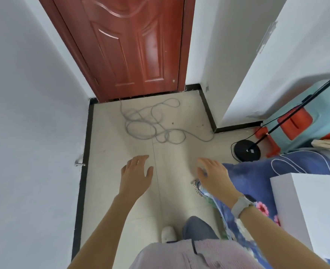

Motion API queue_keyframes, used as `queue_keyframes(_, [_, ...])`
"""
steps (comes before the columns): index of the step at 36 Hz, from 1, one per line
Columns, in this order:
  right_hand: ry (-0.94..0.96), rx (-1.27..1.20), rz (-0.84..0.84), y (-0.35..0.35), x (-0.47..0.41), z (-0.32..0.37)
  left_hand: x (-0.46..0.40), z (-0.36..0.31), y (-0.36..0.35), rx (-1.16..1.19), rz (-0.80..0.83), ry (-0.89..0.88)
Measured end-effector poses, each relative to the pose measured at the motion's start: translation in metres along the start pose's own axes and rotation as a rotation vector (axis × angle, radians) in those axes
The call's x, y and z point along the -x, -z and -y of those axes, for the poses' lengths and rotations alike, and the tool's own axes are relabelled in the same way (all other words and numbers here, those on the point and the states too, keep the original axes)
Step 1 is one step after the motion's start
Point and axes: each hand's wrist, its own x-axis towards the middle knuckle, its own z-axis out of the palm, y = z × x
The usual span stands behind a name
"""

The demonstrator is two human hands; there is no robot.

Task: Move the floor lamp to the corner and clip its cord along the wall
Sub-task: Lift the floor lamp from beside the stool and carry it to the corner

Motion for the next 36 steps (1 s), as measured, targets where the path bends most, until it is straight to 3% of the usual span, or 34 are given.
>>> queue_keyframes(13, [-0.223,0.012,0.014,0.044,-0.215,-0.056,-0.267,-0.081,-0.020,-0.061,0.165,-0.251])
queue_keyframes(18, [-0.318,-0.052,-0.082,0.087,-0.285,-0.070,-0.364,-0.136,-0.009,-0.028,0.199,-0.412])
queue_keyframes(25, [-0.472,-0.108,-0.196,0.125,-0.334,-0.092,-0.450,-0.198,-0.018,-0.036,0.285,-0.600])
queue_keyframes(36, [-0.984,-0.315,-0.443,0.155,-0.349,-0.122,-0.534,-0.304,-0.075,-0.011,0.567,-1.074])
